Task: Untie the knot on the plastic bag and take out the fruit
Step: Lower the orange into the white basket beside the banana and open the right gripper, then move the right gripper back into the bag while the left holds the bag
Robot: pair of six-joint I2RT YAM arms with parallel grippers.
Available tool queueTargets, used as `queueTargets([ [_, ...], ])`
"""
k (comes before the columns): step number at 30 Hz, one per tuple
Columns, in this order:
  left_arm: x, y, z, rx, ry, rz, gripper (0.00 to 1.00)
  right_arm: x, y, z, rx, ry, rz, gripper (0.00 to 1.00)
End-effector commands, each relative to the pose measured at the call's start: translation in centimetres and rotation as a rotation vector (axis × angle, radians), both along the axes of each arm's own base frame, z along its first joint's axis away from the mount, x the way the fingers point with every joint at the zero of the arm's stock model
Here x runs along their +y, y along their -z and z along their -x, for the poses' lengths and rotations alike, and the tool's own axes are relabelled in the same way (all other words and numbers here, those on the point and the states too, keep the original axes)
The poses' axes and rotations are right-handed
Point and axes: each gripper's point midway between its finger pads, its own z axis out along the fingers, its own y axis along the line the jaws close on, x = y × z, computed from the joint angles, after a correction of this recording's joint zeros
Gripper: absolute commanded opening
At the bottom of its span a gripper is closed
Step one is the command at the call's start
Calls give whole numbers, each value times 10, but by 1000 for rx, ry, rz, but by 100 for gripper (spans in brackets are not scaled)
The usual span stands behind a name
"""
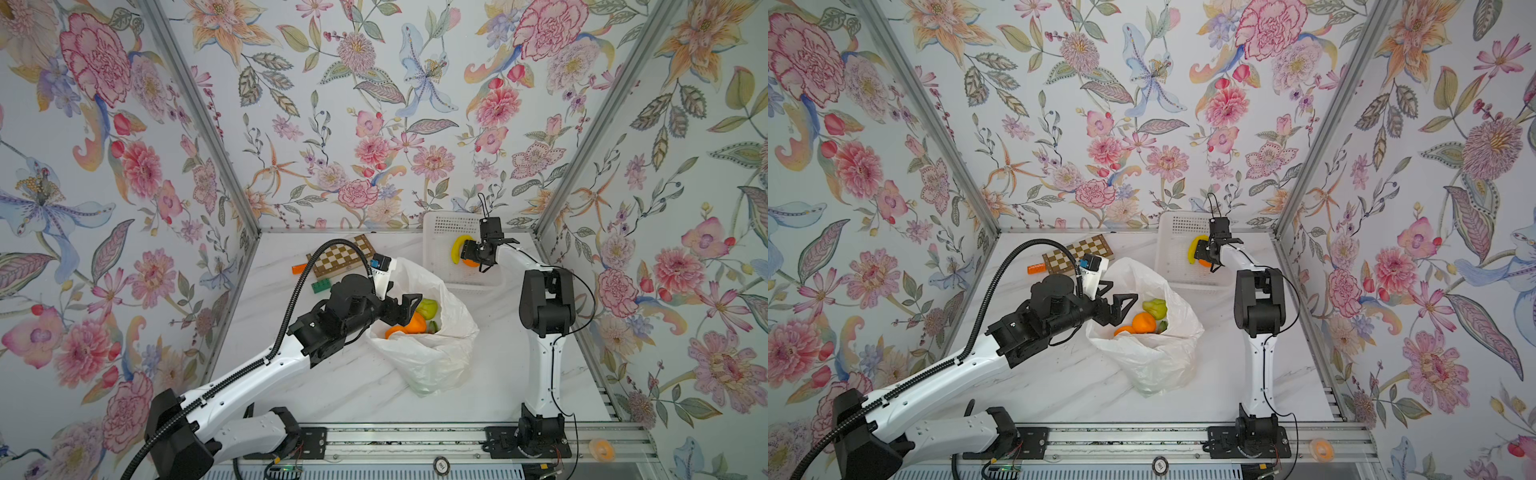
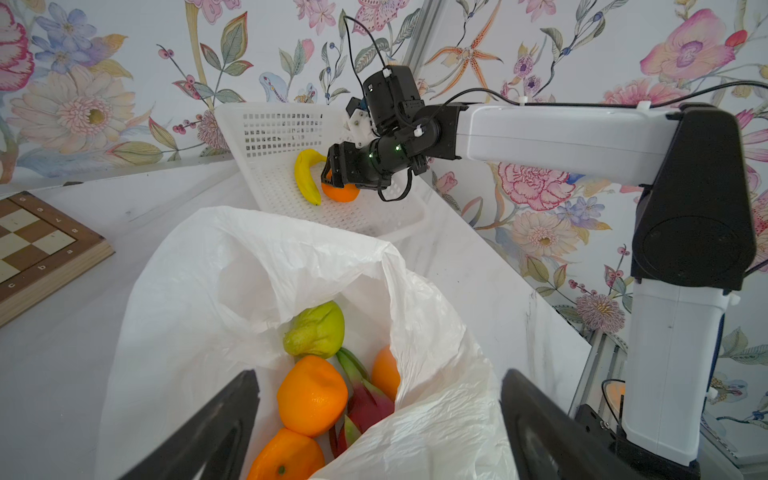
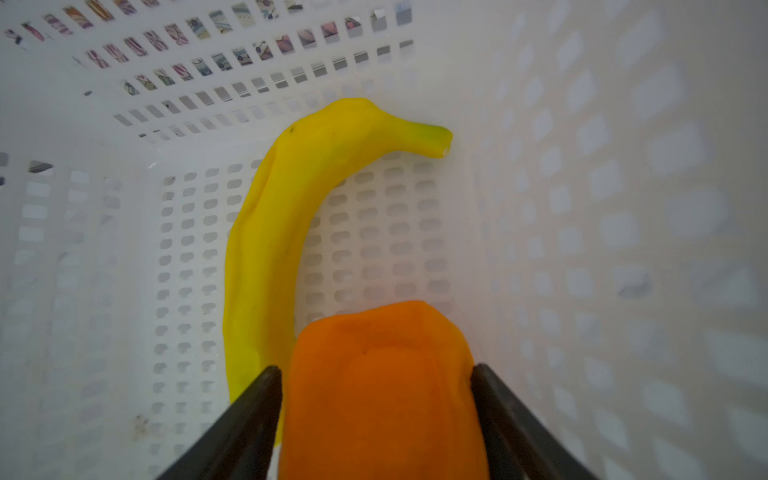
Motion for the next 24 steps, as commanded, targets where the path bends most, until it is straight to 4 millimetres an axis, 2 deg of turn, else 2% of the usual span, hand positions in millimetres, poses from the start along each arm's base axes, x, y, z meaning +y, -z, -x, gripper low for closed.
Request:
queueTargets([
  [1, 3, 4, 5, 5, -24, 9, 93, 8, -32, 8, -17, -21, 1, 83],
  [6, 3, 17, 10, 34, -29, -6, 91, 15, -96, 21, -116, -46, -41, 88],
  [12, 11, 38, 5, 98, -106, -63, 86, 33, -170, 57, -211, -119, -149, 89],
  [17, 9, 52, 5, 157, -121, -77, 83, 58, -214, 112, -232, -225, -237, 91],
  [21, 3, 68, 11, 236, -106, -79, 78, 82, -233, 169, -231, -306, -282, 95],
  [24, -1, 78, 19, 271, -89, -82, 75, 98, -238, 212, -227, -345, -314, 98],
])
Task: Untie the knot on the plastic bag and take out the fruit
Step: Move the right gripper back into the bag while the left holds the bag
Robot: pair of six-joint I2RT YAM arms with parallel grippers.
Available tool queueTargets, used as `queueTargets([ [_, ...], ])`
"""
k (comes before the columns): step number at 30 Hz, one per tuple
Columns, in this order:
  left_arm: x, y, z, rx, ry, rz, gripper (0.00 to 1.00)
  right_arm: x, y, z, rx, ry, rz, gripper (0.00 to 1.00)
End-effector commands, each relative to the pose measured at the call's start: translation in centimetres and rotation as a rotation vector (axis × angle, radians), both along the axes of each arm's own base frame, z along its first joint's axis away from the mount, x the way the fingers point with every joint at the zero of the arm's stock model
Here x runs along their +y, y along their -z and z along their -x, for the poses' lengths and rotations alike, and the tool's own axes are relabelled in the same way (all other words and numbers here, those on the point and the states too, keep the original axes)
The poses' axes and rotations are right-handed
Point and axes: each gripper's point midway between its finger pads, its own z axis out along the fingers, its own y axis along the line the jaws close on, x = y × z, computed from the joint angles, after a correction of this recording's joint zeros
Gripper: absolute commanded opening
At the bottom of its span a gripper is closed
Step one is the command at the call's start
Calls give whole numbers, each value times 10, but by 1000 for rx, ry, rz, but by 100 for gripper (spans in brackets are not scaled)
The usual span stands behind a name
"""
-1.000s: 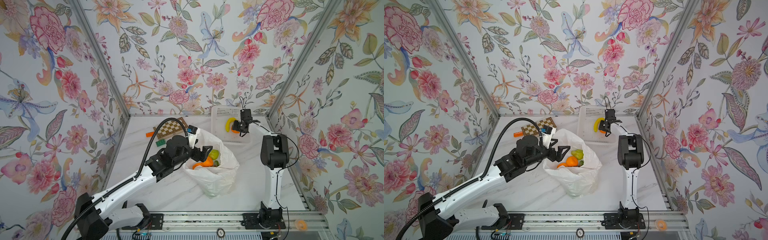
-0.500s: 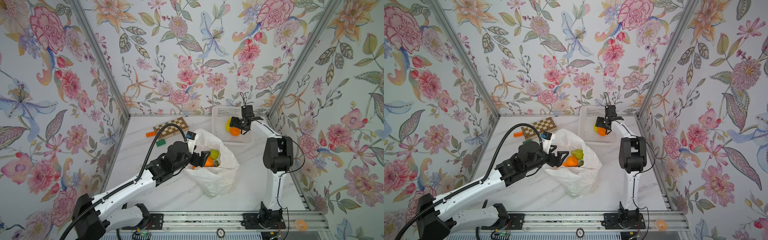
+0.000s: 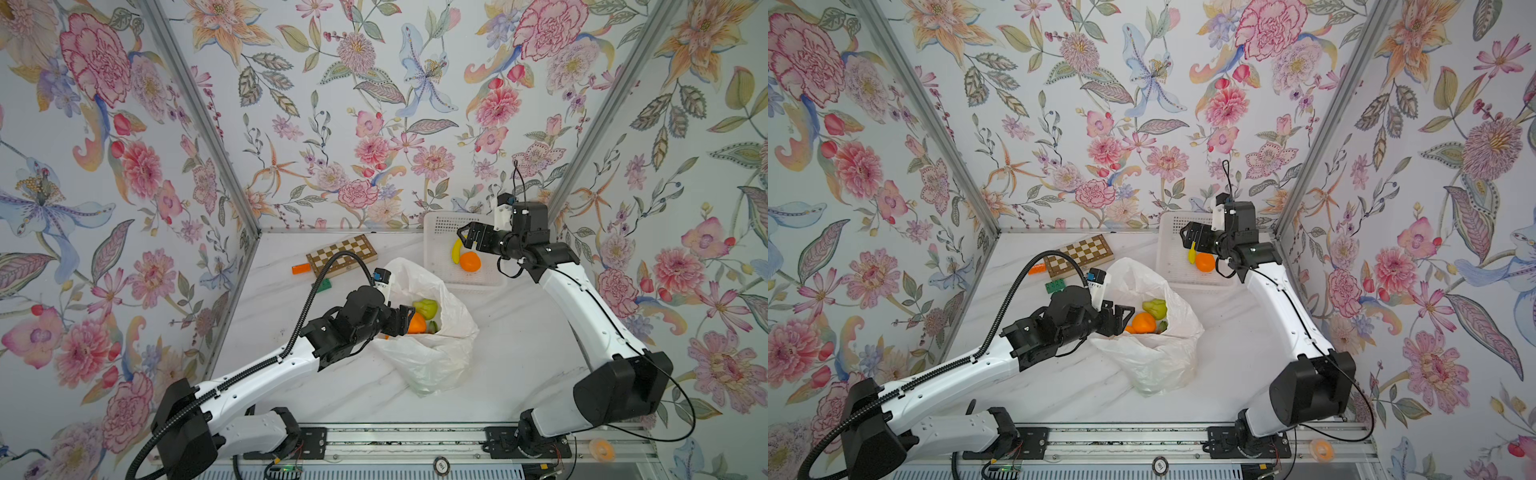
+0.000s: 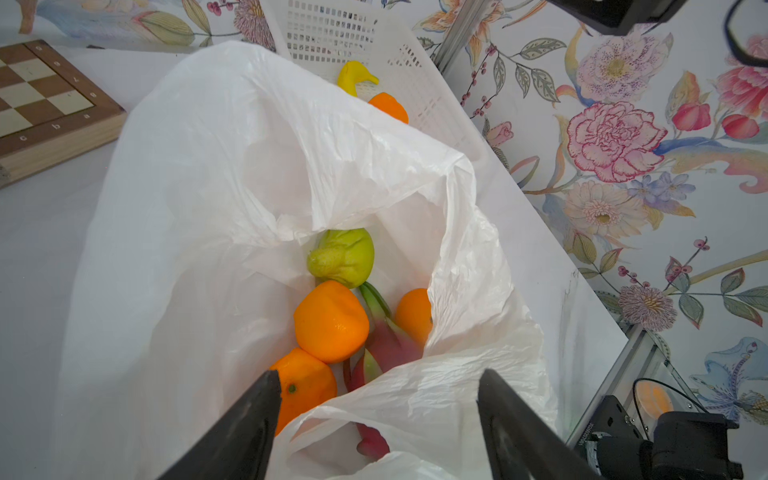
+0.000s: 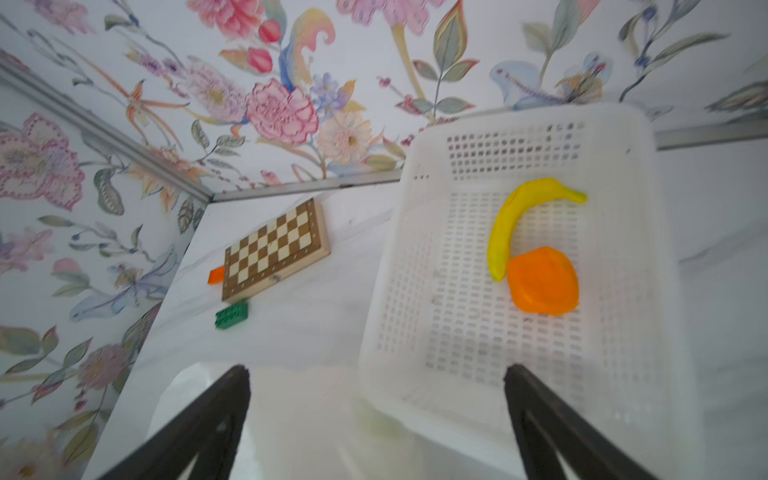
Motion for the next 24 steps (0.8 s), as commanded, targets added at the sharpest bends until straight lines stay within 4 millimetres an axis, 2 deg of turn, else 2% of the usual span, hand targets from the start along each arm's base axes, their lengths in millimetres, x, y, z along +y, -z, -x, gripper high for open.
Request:
queueTargets([
  [1, -7, 19, 17, 76, 25, -3, 74, 20, 13, 54, 81, -67, -27, 98],
  [4, -9, 31, 25, 105, 30, -4, 70, 36, 30, 96, 124, -90, 3, 98],
  [7, -11, 47, 36, 157, 44, 8, 64, 43, 56, 127, 195, -94, 55, 98],
  [10, -14, 66, 49, 226, 58, 21, 62, 49, 79, 156, 254, -118, 116, 99],
  [15, -17, 85, 73, 285, 105, -7, 58, 56, 109, 176, 358, -114, 134, 99],
  [20, -21, 109, 98, 349, 125, -43, 54, 66, 150, 196, 499, -96, 183, 99],
  [24, -20, 130, 111, 360, 105, -67, 54, 55, 187, 212, 567, -70, 249, 96],
])
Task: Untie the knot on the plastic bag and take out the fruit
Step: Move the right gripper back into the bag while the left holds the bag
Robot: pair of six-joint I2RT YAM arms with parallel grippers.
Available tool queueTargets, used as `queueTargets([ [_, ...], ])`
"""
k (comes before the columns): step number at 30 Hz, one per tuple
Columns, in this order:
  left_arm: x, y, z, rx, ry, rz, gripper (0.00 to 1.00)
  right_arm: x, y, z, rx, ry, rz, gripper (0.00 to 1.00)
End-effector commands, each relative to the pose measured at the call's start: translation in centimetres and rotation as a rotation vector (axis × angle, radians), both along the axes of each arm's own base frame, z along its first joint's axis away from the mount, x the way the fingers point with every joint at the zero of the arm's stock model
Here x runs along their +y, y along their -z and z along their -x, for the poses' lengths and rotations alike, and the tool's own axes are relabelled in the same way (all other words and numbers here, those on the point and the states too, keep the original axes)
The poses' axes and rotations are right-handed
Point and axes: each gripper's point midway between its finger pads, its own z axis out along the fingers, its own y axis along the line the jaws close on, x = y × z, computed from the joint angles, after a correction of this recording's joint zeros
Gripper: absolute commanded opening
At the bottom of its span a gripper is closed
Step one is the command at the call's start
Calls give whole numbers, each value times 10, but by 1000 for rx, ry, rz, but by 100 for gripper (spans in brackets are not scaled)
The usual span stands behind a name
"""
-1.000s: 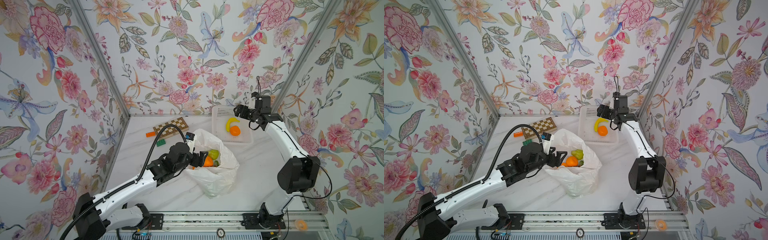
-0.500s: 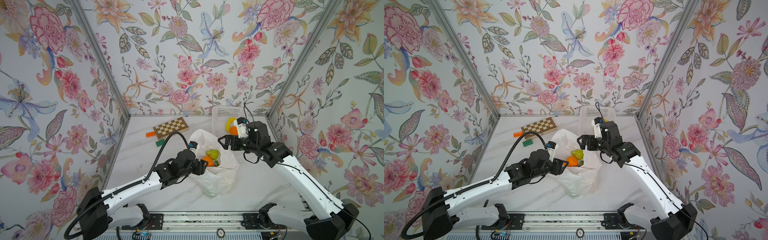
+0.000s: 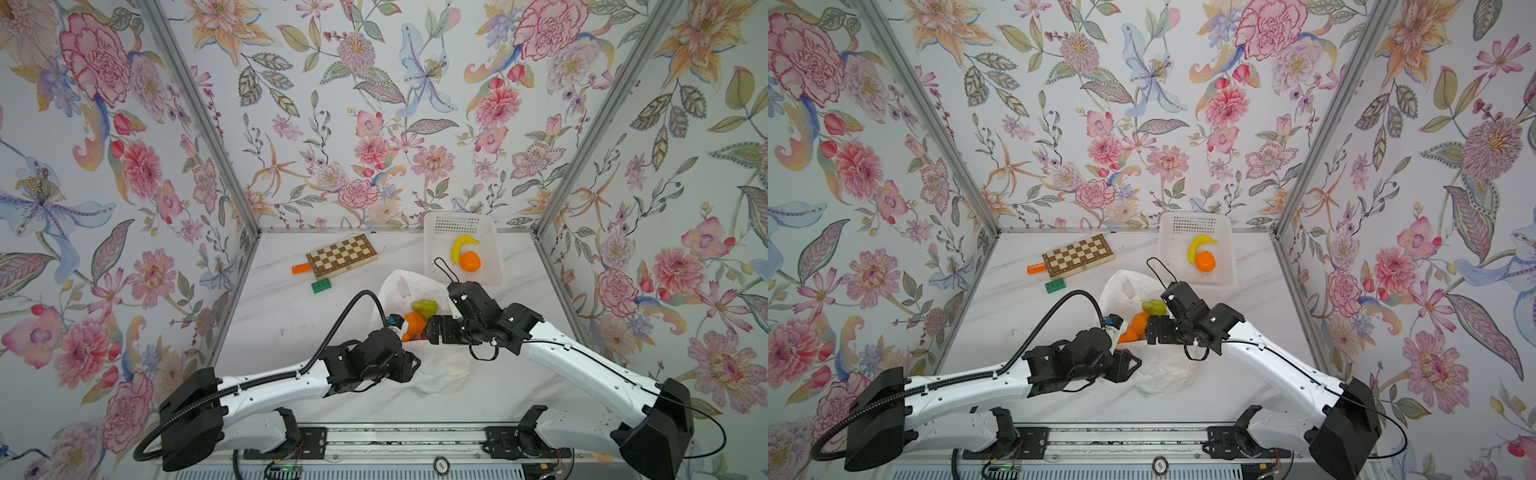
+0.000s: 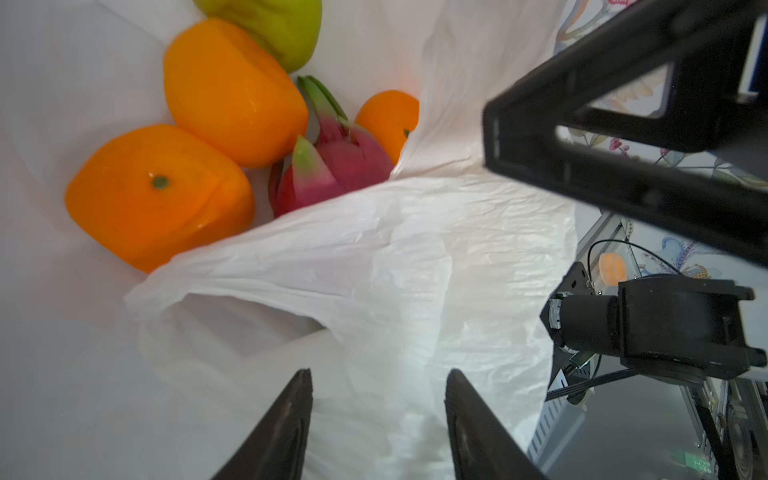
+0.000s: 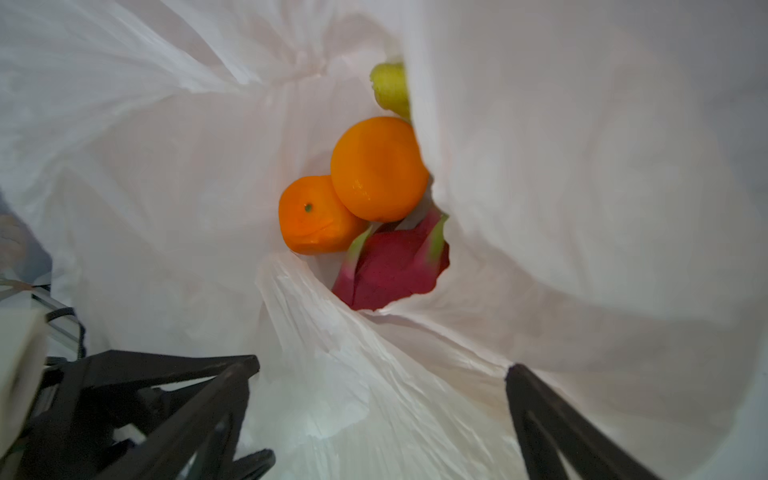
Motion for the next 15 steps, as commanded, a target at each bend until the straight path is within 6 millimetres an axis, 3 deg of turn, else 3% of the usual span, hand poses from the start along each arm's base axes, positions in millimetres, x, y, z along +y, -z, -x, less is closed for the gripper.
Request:
queueTargets([
  [1, 5, 29, 11, 35, -34, -34, 54, -19, 33, 16, 70, 62, 79, 95],
  [7, -1, 38, 15, -51, -29, -27, 59, -31, 54, 27, 17, 67, 102, 92],
  [10, -7, 14, 3, -113, -60, -10, 69, -41, 62, 29, 2, 69, 135, 90],
  [15, -8, -38, -26, -224, -148, 12, 66, -39, 61, 27, -15, 48, 138, 90],
])
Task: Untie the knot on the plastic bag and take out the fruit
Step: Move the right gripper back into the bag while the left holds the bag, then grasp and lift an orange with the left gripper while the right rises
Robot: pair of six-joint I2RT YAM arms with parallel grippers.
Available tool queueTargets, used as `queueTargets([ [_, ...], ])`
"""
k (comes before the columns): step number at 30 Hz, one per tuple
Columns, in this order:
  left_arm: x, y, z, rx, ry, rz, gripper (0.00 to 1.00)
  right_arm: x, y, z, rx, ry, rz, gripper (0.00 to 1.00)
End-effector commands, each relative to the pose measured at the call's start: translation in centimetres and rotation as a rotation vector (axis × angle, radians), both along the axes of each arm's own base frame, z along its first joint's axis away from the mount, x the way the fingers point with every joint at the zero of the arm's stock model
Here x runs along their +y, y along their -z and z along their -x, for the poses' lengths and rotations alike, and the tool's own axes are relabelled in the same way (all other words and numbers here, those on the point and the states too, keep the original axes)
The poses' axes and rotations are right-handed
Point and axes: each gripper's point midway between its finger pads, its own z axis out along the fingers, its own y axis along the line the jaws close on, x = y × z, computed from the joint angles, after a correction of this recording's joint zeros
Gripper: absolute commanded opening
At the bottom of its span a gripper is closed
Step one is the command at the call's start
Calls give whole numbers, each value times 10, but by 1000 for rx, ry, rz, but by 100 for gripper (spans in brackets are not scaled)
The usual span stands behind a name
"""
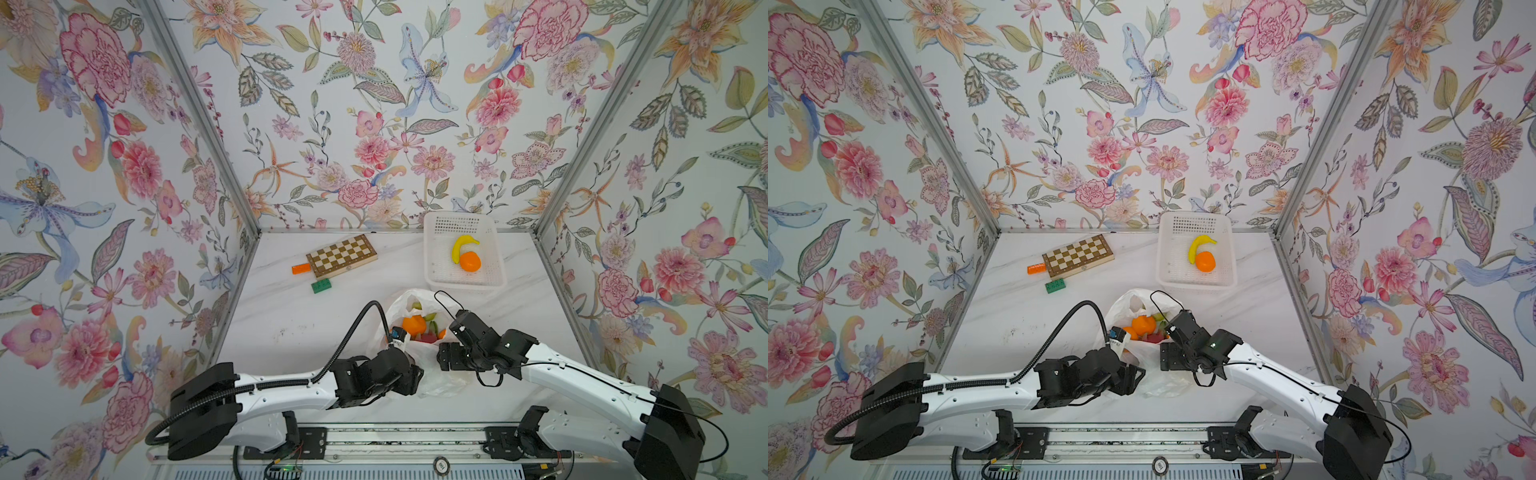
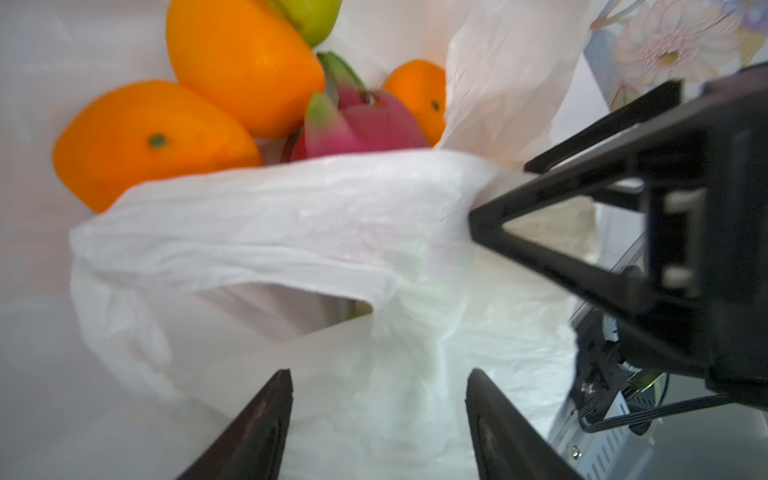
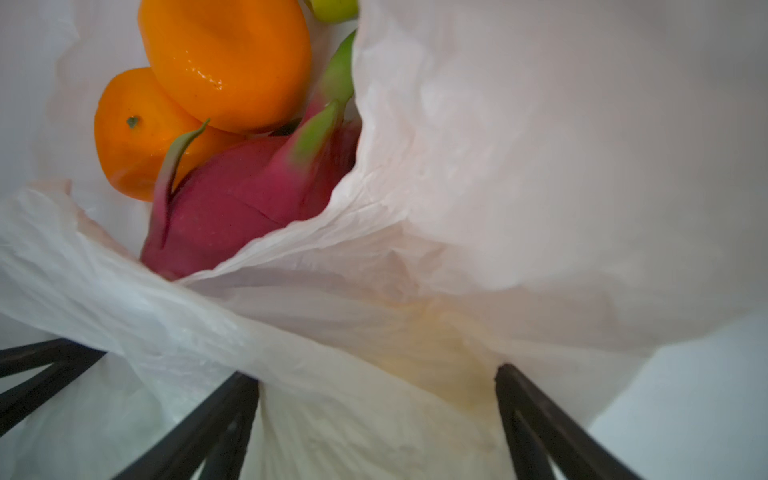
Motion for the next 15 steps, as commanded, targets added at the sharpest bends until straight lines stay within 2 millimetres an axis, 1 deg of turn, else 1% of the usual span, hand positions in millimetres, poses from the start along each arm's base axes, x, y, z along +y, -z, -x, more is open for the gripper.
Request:
queueTargets([
  [1, 0, -55, -33, -129, -103, 45, 65, 0, -2, -5, -36, -7, 12, 90],
  [3, 4, -64, -49, -130, -150, 52, 62, 3, -3, -5, -36, -15, 6, 90],
  [5, 9, -65, -68, -108, -207, 42, 60, 4, -4, -6, -43, -15, -1, 90],
  [8, 16, -54, -89, -71, -251, 0, 59, 6, -8, -7, -49, -16, -15, 91],
  [11, 16, -42, -105, -63, -263, -59, 58, 8, -13, -8, -57, -7, -35, 91],
  [15, 8, -27, -119, -73, -230, -114, 56, 13, -21, -8, -62, -7, -64, 91],
])
